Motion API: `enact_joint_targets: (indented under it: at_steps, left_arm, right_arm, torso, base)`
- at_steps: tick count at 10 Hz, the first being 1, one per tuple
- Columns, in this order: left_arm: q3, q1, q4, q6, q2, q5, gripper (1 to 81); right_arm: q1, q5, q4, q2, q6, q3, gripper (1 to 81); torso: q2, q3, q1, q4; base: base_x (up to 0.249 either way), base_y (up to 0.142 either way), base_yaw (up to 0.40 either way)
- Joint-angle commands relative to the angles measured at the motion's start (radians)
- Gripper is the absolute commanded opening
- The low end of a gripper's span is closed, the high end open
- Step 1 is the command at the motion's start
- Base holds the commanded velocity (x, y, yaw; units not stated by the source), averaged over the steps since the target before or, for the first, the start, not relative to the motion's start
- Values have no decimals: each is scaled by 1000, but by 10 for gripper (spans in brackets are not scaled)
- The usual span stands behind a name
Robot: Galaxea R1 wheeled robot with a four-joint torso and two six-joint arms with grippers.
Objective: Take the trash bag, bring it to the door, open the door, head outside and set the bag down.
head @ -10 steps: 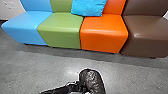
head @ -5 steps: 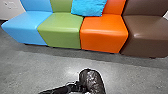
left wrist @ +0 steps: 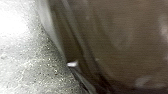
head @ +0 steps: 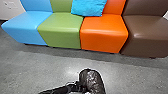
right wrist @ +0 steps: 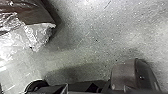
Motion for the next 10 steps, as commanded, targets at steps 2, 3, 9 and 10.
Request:
enact_joint_targets:
  at_steps: [2,3,9,10]
  left_arm:
    - [20,-100,0,-3,-3,60,10]
    - [20,-100,0,-3,-5,60,10]
    - [42,-100,-6,-8,-43,60,10]
    - [57,-98,-6,-9,-72,59,10]
  right_arm:
    - [37,-60,8,-54,6,21,811]
    - [37,-60,8,-52,6,21,811]
    - [40,-62,8,-51,6,21,811]
    - [40,-62,8,-51,6,21,811]
  torso:
    - [0,0,0,0]
    - [0,0,0,0]
    - [0,0,0,0]
    - [0,0,0,0]
  base:
    - [0,0,0]
    - [0,0,0]
    - [0,0,0]
    - [0,0,0]
